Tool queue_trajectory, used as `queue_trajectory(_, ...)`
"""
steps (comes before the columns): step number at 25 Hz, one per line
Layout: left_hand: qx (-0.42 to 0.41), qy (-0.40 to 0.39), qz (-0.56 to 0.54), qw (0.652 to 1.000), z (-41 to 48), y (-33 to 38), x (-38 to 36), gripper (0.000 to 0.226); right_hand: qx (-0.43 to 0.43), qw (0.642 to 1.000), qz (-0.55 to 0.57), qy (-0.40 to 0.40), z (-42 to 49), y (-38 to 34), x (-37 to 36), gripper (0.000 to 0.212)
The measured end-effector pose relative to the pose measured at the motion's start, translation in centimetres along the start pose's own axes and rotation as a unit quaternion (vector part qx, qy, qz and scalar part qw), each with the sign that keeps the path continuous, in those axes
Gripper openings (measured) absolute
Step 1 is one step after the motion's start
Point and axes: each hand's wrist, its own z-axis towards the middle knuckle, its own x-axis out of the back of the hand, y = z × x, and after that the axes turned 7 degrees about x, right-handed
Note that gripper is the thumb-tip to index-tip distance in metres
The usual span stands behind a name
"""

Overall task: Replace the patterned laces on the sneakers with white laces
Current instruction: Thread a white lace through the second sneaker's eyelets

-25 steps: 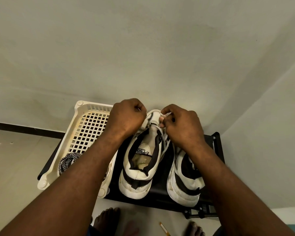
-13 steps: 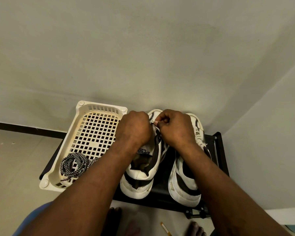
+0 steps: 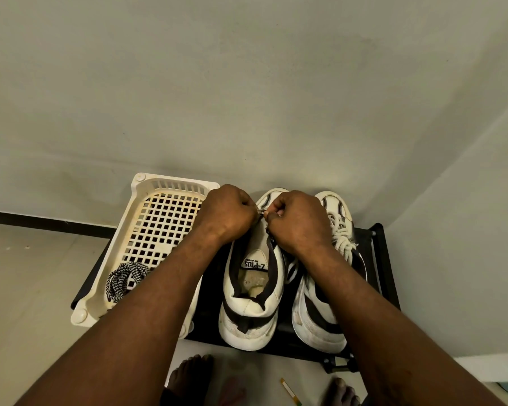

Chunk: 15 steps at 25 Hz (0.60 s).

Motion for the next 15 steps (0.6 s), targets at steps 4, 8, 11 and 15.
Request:
queue_trajectory(4, 0.003, -0.004, -0.016, 1.0, -0.16, -0.03, -0.03, 0.014, 0.024, 1.0, -0.016, -0.002, 0.04, 0.26, -0.35, 0.013)
queue_trajectory(8, 0.001, -0.012, -0.041, 0.999, -0.28, -0.21, 0.15, 0.013, 0.033, 0.999, -0.002, -0.009, 0.04, 0.48, -0.58, 0.012)
queue_trajectory(11, 0.009, -0.022, -0.05, 0.998, -0.35, -0.22, 0.28, 0.015, 0.017, 0.999, 0.038, -0.014, 0.14, 0.41, -0.72, 0.013)
queue_trajectory(15, 0.019, -0.016, -0.051, 0.998, -0.55, 0.11, 0.14, 0.018, -0.029, 0.994, 0.106, -0.03, 0.37, 0.73, -0.43, 0.023)
